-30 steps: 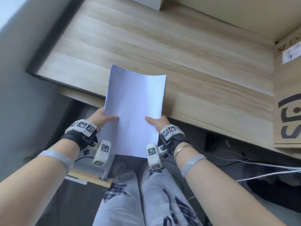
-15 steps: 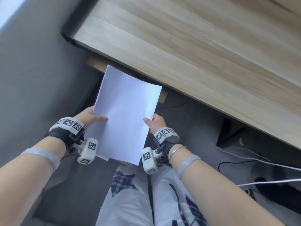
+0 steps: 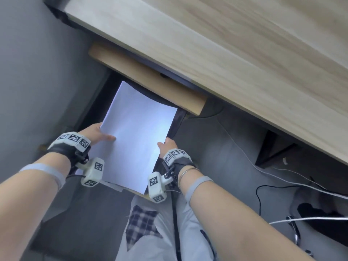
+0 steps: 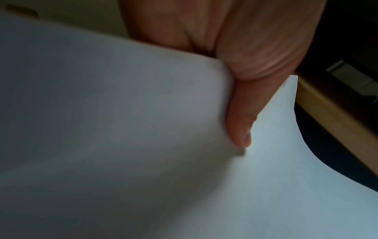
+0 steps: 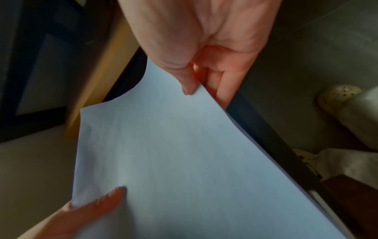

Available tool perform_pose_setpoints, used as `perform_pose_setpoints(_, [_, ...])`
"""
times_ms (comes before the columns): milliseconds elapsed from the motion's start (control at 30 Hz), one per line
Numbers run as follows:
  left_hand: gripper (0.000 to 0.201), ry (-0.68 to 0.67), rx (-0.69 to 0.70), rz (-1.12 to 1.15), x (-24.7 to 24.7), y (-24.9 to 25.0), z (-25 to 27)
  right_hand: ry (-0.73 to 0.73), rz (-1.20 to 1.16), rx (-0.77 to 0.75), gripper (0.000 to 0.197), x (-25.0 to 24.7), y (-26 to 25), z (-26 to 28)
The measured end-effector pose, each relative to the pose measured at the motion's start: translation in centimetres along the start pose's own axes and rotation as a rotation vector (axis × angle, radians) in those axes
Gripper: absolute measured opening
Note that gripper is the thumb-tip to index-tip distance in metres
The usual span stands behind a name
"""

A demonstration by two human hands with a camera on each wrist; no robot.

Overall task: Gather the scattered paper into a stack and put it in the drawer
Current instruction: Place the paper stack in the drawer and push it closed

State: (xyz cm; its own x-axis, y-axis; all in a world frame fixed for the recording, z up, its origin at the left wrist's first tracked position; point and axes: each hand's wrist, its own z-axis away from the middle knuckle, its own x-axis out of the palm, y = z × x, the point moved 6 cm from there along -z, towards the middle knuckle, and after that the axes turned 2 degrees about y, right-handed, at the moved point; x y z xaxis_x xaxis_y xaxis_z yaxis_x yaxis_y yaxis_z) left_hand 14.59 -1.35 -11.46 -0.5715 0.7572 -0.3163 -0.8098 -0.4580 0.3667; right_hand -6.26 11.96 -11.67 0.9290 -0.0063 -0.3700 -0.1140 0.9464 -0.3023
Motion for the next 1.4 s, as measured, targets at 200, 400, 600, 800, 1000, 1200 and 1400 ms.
perform_pose_setpoints(200, [0.045, -0.031, 0.009, -0.062, 0.5, 0.9, -3.2, 0.011, -0.083, -0.010, 0.030, 1.4, -0.5, -2.4])
perform_pose_setpoints(400, [0.042, -0.026, 0.050, -0.091, 0.9, 3.3, -6.7, 0.124, -0.264, -0.057, 0.081, 1.5, -2.8, -3.3])
perform_pose_setpoints(600, [0.042, -0.033, 0.093, -0.137, 2.1, 5.9, -9.9, 0.121, -0.268, -0.039, 0.081, 1.3, -3.7, -4.9])
perform_pose_setpoints(800, [0.041, -0.007, 0.088, -0.171, 2.7, 6.4, -12.1, 0.141, -0.271, -0.033, 0.083, 0.7, -4.1, -5.8])
perform_pose_setpoints(1000, [0.042, 0.012, 0.059, -0.164, 3.4, 6.0, -13.7, 0.177, -0.292, -0.149, 0.080, -0.3, -4.7, -5.6])
perform_pose_setpoints(1200, [0.046, 0.033, 0.048, -0.134, 3.8, 6.2, -13.8, 0.184, -0.365, -0.181, 0.067, -1.0, -4.3, -6.2])
perform_pose_setpoints(1400, [0.060, 0.217, 0.162, -0.089, 2.1, 6.1, -13.0, 0.188, -0.433, -0.151, 0.052, -1.7, -4.1, -6.0])
